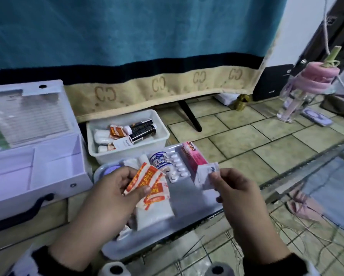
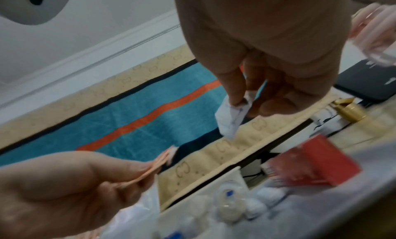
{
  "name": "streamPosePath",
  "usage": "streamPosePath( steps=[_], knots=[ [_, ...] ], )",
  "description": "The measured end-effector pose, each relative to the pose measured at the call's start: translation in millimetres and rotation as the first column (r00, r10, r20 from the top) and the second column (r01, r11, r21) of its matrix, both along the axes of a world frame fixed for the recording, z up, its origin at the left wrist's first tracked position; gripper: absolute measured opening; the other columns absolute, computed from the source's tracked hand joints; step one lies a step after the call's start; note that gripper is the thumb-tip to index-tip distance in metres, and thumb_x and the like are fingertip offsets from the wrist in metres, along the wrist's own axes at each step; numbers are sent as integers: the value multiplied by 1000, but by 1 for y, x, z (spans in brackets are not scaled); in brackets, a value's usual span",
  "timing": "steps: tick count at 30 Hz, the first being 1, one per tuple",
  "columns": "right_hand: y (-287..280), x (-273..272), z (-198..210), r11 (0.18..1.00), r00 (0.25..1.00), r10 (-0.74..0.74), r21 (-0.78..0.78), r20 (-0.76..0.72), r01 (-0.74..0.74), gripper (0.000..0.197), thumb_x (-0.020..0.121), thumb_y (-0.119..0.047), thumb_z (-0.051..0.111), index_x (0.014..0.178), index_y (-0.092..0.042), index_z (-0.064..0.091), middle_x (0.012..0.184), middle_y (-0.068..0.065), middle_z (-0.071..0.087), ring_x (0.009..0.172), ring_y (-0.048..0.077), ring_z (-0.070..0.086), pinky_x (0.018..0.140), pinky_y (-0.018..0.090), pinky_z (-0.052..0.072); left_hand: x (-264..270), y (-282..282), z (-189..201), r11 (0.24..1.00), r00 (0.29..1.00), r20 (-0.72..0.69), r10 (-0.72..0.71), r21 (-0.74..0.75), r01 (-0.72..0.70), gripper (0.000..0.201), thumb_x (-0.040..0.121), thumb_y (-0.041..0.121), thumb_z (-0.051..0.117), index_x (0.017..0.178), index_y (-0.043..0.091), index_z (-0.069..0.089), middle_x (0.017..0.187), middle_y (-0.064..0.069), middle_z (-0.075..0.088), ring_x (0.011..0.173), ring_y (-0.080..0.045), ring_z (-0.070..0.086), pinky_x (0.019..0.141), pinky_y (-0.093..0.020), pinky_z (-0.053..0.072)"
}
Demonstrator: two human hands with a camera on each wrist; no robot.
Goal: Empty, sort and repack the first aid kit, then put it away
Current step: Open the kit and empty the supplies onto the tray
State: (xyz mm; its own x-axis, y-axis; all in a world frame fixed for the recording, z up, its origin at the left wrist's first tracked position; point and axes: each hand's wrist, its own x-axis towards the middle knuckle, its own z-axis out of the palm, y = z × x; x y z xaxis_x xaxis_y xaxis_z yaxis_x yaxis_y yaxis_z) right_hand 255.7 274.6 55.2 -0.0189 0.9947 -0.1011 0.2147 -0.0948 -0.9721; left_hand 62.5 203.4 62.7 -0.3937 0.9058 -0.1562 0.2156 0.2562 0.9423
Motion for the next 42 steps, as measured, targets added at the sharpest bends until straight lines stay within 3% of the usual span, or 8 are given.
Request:
streamPosePath(
  steps=[6,11,15,19,29,33,37,42],
  knots=[
    [7,7,-29,992,922,99,32,373,-119,10,74,-16,76,67,-19,70,43,-9,57,42,1,51,52,17,40,-3,-7,-7,995,985,-156,74,-50,-83,8,83,16,68,80,20,62,76,21,71,52,-2,64,58,-30,52],
    [8,-14,-41,945,780,251,27,574,-325,11,80,-10,60,80,-1,67,72,15,67,75,27,66,70,31,51,7,-7,-7,996,977,-208,51,-63,-66,9,81,18,71,79,22,63,76,18,73,58,3,66,59,-23,50],
    [2,-21,-35,882,661,311,50,683,-468,19,84,-27,59,70,-15,65,74,0,55,73,15,53,59,22,35,11,-3,-6,996,965,-259,39,-70,-59,9,82,20,70,79,24,63,70,10,73,51,6,63,54,-15,42],
    [6,-9,-35,940,773,102,194,626,-281,16,80,-31,64,88,-20,72,91,-5,67,83,15,62,74,24,44,10,0,-5,994,945,-325,34,-88,-66,8,82,24,69,81,27,62,73,16,69,71,20,59,54,-8,41],
    [36,-7,-43,938,807,143,181,573,-295,24,79,-12,59,99,-20,70,94,-1,69,79,14,61,74,18,44,21,13,-3,994,954,-299,15,-102,-47,6,84,23,67,84,26,62,79,15,70,79,4,63,73,-27,54],
    [36,-6,-37,939,856,183,172,484,-298,8,83,-20,64,84,-24,71,73,-10,67,61,0,55,58,4,38,24,17,-1,993,964,-265,5,-115,-37,8,85,21,66,82,26,60,79,14,69,78,3,63,75,-35,56],
    [19,-8,-22,914,910,399,21,115,-404,9,80,-26,73,77,-17,70,65,-9,69,58,-2,58,62,16,48,28,21,-5,992,974,-229,4,-121,-33,10,86,18,65,81,24,60,80,7,71,77,-10,67,75,-43,57],
    [15,-9,-21,908,903,417,-1,105,-419,16,83,-15,70,68,-17,66,58,-10,66,55,0,57,61,19,47,36,25,-9,995,983,-184,-24,-97,6,13,86,16,66,80,27,61,82,25,69,64,0,65,68,-37,57]
  ],
)
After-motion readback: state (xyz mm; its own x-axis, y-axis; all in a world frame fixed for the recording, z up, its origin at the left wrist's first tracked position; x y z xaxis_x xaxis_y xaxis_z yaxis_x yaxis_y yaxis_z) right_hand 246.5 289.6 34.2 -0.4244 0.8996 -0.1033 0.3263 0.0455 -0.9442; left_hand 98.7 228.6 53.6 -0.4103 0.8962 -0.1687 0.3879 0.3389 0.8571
